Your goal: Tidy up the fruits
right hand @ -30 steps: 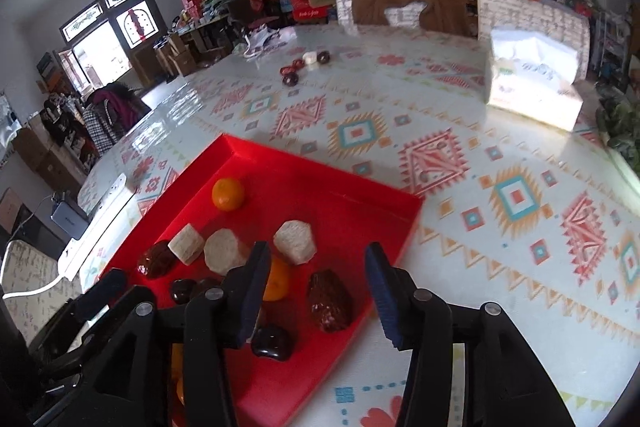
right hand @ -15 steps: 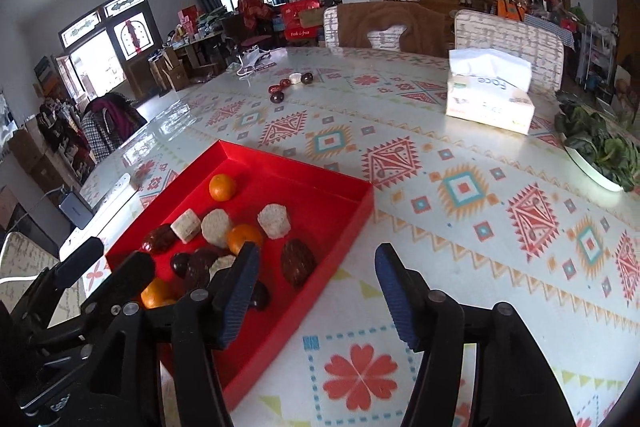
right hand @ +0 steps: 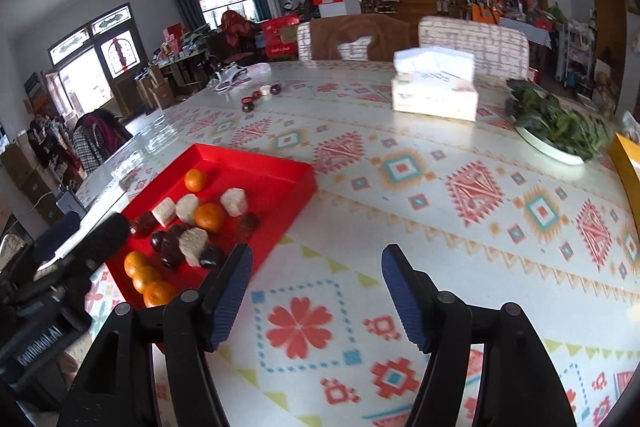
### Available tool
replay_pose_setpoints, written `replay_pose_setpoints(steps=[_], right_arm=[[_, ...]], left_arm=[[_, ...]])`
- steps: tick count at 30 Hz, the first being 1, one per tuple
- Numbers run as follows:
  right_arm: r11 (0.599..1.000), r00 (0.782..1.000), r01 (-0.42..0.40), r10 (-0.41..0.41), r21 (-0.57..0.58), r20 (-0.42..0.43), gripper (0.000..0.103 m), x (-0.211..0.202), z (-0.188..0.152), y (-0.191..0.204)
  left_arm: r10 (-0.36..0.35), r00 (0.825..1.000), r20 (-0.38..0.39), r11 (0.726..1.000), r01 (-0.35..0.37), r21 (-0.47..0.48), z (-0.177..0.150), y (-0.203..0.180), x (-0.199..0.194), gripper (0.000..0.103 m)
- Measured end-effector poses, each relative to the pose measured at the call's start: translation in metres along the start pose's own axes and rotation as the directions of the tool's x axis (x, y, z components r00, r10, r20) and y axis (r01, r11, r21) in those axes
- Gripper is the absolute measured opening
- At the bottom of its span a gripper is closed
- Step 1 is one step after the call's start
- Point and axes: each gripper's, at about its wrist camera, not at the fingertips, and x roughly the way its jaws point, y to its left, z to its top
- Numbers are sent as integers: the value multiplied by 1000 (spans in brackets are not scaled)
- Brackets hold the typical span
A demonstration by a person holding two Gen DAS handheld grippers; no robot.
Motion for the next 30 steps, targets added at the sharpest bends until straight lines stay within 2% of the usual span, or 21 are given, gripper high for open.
replay_pose_setpoints(steps=[2, 5, 8, 9, 11, 13, 15, 19, 21, 25, 30], right_arm=[[1000, 1000, 13, -13, 20, -6, 72, -5, -5, -9], [999, 1000, 25, -25, 31, 10, 72, -19, -11, -18], [999, 999, 31, -32, 24, 43, 73, -33, -16, -20], [999, 998, 30, -31, 23, 52, 74, -37, -19, -20], [1000, 998, 20, -22, 19, 66, 75, -44, -24, -19], [1000, 997, 14, -14, 7, 74, 75, -47, -27, -18], [1000, 996, 10, -10, -7, 87, 76, -53, -31, -15], [999, 994, 9, -6, -32, 106, 78, -62, -40, -12], [999, 993, 19, -13, -50, 118, 81, -67, -44, -10], [996, 990, 39, -27, -82, 138, 85, -75, -50, -7], [994, 988, 51, -36, -101, 150, 88, -78, -53, -5]], left_arm=[[8, 1000, 29, 1000, -8, -6, 1, -2, -8, 91], [50, 991, 125, 999, -48, -25, 4, -2, -30, 101], [114, 959, 259, 993, -103, -55, 3, -2, -60, 103], [137, 943, 303, 990, -122, -67, 2, -2, -71, 103], [166, 919, 358, 986, -144, -88, -1, -3, -85, 103], [186, 910, 370, 982, -163, -93, -2, -6, -91, 103], [199, 921, 335, 980, -184, -75, -1, -12, -88, 103], [146, 961, 235, 989, -133, -68, -1, -17, -77, 103], [133, 974, 185, 990, -120, -77, -1, -19, -70, 103], [125, 984, 130, 991, -117, -65, -6, -26, -61, 103], [112, 988, 110, 993, -108, -39, -11, -37, -57, 103]])
